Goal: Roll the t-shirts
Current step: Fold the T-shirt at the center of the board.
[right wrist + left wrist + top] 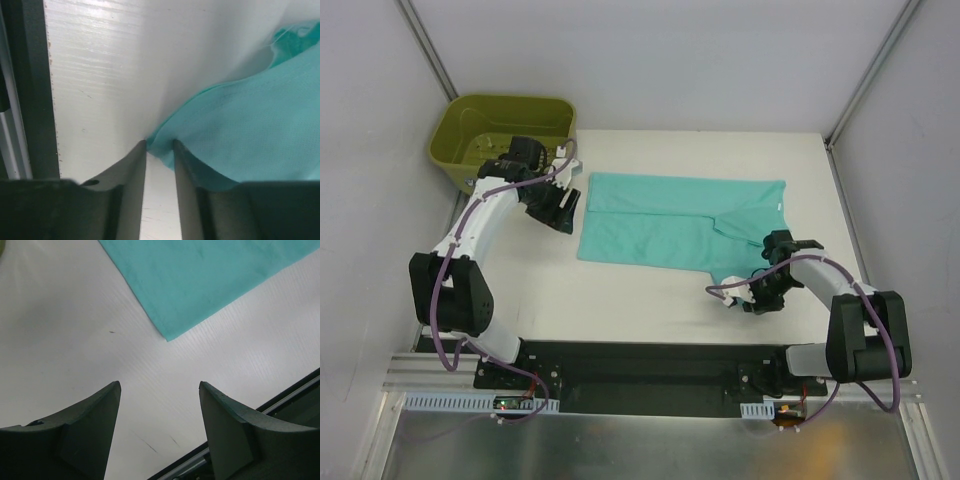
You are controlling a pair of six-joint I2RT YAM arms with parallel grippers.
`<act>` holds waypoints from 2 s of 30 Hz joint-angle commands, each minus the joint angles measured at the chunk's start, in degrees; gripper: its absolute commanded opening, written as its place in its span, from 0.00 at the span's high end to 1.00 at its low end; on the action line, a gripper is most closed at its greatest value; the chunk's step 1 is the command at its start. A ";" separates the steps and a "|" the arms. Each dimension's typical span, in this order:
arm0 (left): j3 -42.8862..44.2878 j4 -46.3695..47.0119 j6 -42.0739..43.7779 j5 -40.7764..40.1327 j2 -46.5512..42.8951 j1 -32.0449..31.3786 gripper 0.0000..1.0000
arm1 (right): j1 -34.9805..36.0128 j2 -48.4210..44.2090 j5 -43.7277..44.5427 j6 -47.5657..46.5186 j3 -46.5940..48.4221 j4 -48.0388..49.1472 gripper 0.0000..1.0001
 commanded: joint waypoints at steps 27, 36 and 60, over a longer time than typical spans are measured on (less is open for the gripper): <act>-1.56 2.39 -7.18 -2.82 20.79 -6.33 0.50 | 1.28 -8.50 -0.42 8.84 1.82 -0.81 0.99; -4.19 1.86 -5.94 -4.40 21.41 -7.92 0.60 | 1.45 -7.45 -0.33 12.35 2.52 1.12 0.99; 6.61 -3.41 -5.42 -2.46 18.41 -8.09 1.00 | -10.23 -2.54 -0.33 33.62 21.93 6.57 0.99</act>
